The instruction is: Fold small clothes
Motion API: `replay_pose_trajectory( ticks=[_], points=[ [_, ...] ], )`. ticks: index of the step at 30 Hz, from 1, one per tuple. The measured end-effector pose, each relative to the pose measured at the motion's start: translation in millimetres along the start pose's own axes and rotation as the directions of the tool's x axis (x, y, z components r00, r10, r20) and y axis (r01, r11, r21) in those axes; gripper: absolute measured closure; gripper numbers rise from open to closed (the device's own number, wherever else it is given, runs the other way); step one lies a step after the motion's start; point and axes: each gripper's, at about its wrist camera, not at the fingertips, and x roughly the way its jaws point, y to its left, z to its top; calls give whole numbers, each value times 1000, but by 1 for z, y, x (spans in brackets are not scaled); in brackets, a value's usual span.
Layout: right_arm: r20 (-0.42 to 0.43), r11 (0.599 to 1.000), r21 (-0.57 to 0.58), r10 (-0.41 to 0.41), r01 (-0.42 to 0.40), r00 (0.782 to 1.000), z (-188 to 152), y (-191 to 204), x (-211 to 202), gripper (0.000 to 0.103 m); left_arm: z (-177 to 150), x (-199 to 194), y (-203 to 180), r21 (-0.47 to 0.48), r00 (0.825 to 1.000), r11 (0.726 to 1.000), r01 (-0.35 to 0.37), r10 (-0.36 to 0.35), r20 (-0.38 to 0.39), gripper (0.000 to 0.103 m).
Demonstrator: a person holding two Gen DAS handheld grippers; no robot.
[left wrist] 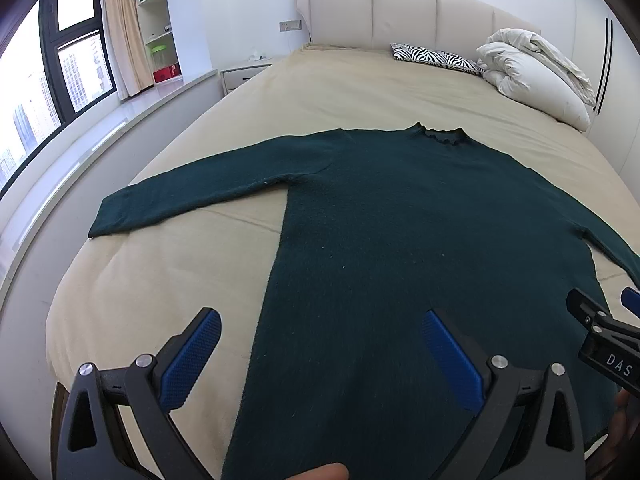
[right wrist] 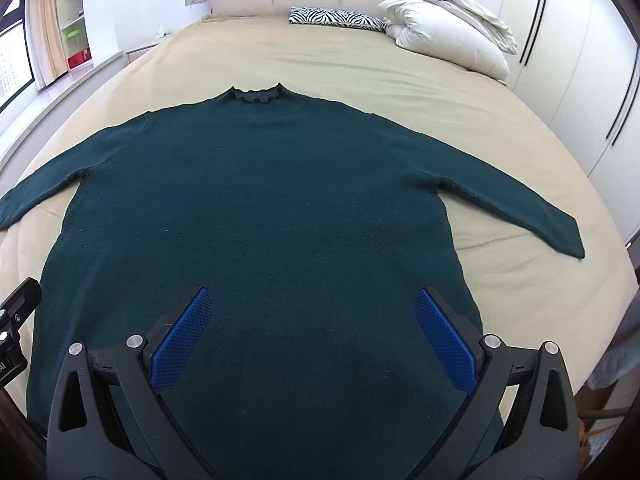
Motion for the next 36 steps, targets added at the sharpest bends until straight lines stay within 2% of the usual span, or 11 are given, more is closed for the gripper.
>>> replay_pose_trajectory(
  ticks=[18,21,24,25,27,29,30,32,34,35,36],
  points=[
    [-29,999,42,10,-9,1000,15,-23,28,0,15,21,-23,8,998,998,59,-59,-18,0],
    [6,995,94,44,-45,999,25,-50,32,0,21,35,-25,-9,993,994,111,-112,-49,0],
    [74,961,251,105,-120,992,38,-111,37,0,28,52,-24,-47,979,982,185,-188,-82,0],
    [100,930,335,125,-152,987,42,-143,40,0,30,57,-23,-61,976,978,200,-204,-78,0],
    [142,845,498,144,-197,979,41,-205,51,0,34,66,-23,-82,971,970,228,-233,-57,0],
    [149,703,681,143,-206,978,29,-280,72,1,39,73,-24,-98,971,967,234,-237,-27,0],
    [157,624,752,143,-212,977,19,-311,82,7,41,75,-24,-106,970,965,239,-242,-15,0],
    [188,440,867,141,-232,972,-6,-373,102,20,46,81,-27,-113,965,959,259,-262,-12,0],
    [201,305,925,117,-228,973,-31,-415,117,23,52,89,-33,-125,962,955,267,-273,-30,0],
    [203,250,942,105,-224,973,-42,-432,124,25,55,93,-34,-138,956,950,280,-289,-47,0],
    [218,212,948,112,-238,969,-49,-444,130,31,59,100,-36,-160,944,939,306,-321,-80,0]
  ],
)
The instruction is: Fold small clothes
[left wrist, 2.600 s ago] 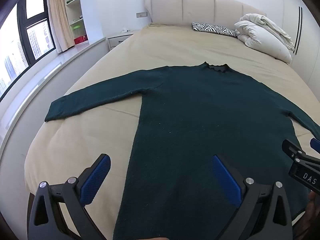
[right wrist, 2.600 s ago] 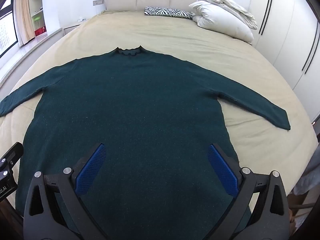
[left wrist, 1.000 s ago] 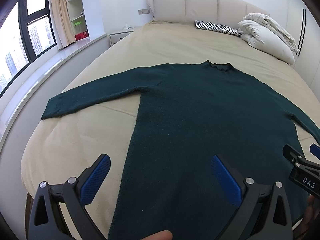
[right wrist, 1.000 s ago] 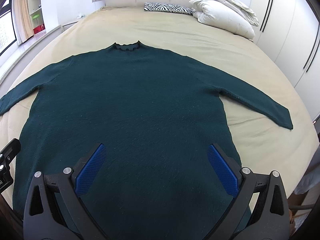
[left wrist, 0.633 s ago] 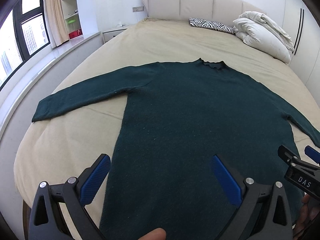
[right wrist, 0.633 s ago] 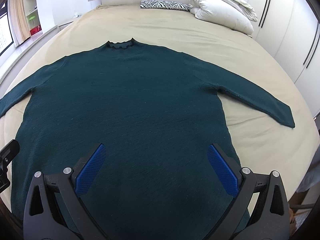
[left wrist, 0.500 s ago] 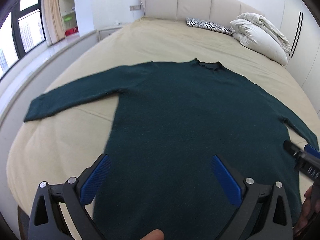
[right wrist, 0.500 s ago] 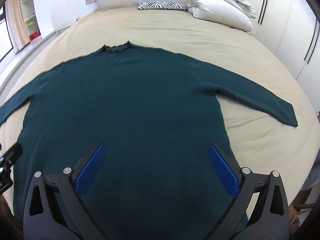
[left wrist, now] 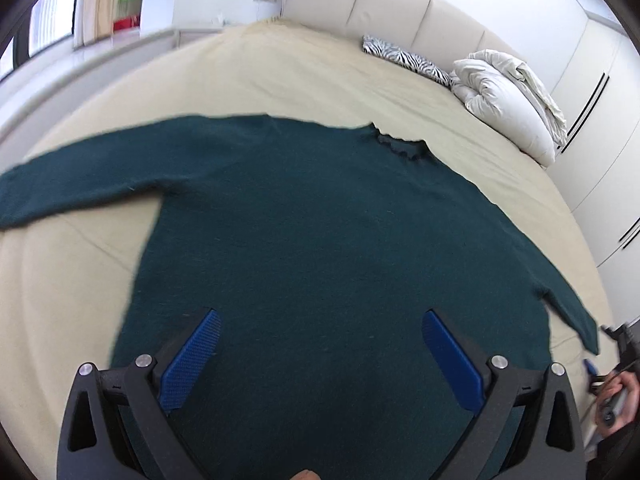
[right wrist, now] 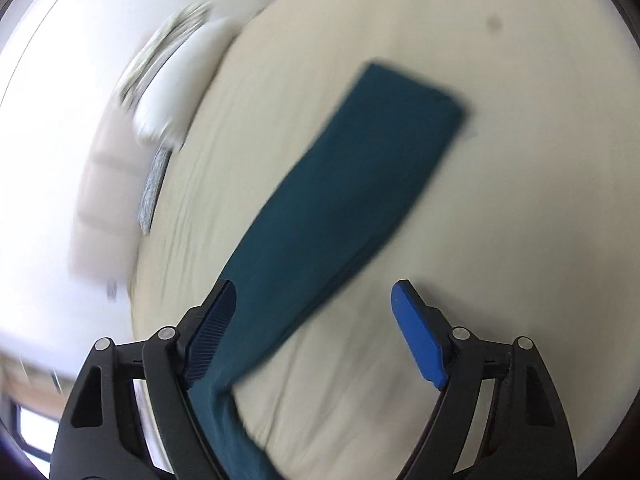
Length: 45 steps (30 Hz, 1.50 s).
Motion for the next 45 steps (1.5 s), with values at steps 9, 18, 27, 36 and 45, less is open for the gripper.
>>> replay_pose_trajectory(
  ticks=[9,18,27,36,45],
  points=[
    [20,996,40,78,-79,997,62,-5,39,61,11,25,-24,-14,991,993,119,-120,-57,0],
    [66,962,-267,-40,56,997,83,79,49,95,20,46,-24,-107,959,959,262,-271,-82,10],
    [-108,451,-886,16,-103,994,-141,283,75,96,32,54,-5,-254,906,886,389,-418,-69,12],
    [-309,297,-923,-196,-245,930,-291,273,156,83,43,83,-3,-366,822,798,479,-554,-133,8],
    [-494,593,-716,-59,-367,867,-232,194,118,46,50,101,-44,-311,834,843,439,-511,-207,4]
  ],
)
